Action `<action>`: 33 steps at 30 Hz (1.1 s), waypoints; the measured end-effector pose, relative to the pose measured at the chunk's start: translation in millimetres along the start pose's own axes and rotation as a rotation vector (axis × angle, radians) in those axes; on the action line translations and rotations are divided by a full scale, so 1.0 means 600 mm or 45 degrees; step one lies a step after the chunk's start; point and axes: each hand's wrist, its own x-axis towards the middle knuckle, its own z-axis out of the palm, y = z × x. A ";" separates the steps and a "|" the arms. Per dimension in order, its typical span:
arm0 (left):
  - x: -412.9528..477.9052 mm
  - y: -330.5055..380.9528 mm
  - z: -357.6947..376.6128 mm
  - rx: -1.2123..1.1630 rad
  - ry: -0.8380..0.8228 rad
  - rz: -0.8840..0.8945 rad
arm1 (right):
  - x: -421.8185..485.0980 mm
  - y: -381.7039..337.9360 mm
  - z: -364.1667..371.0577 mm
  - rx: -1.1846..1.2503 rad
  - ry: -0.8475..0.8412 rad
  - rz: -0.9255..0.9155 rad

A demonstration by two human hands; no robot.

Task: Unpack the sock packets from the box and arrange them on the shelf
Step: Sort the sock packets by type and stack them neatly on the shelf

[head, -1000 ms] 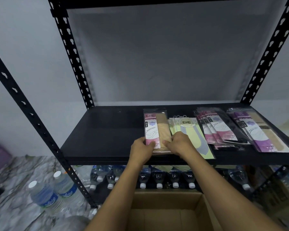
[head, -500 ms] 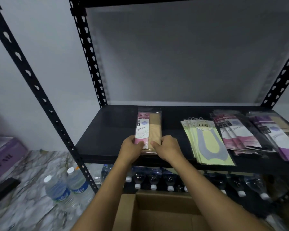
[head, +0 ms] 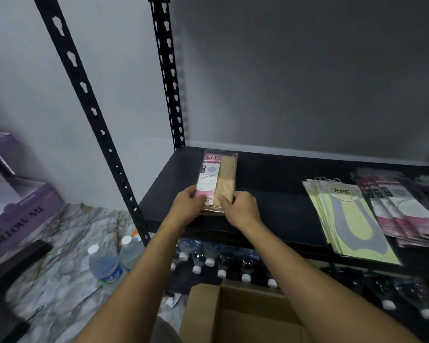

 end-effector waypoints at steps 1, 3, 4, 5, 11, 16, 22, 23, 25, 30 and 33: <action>0.004 -0.001 -0.002 0.005 0.007 -0.003 | 0.002 -0.002 0.003 0.009 0.012 -0.007; 0.013 -0.003 -0.005 0.026 0.023 -0.005 | 0.005 -0.005 0.007 0.027 0.028 -0.017; 0.016 -0.003 -0.007 0.027 0.029 -0.008 | 0.006 -0.007 0.008 0.033 0.030 -0.018; 0.019 -0.003 -0.008 0.021 0.031 -0.011 | 0.007 -0.008 0.010 0.037 0.031 -0.019; 0.032 -0.003 -0.014 -0.039 0.021 -0.035 | 0.014 -0.013 0.018 0.089 0.030 -0.013; 0.035 -0.006 -0.013 -0.087 0.015 -0.062 | 0.005 -0.018 -0.001 0.155 0.016 0.014; 0.022 -0.003 -0.016 0.064 0.202 -0.044 | -0.019 -0.007 -0.056 0.168 0.115 -0.049; 0.013 0.001 -0.014 0.130 0.278 0.003 | -0.024 0.001 -0.066 0.159 0.136 -0.057; -0.015 0.018 0.003 0.229 0.423 0.149 | -0.033 0.021 -0.089 0.161 0.157 -0.047; -0.099 0.059 0.110 0.149 0.358 0.505 | -0.067 0.081 -0.166 0.105 0.277 -0.028; -0.135 0.067 0.196 0.097 0.108 0.507 | -0.091 0.122 -0.226 0.061 0.413 -0.004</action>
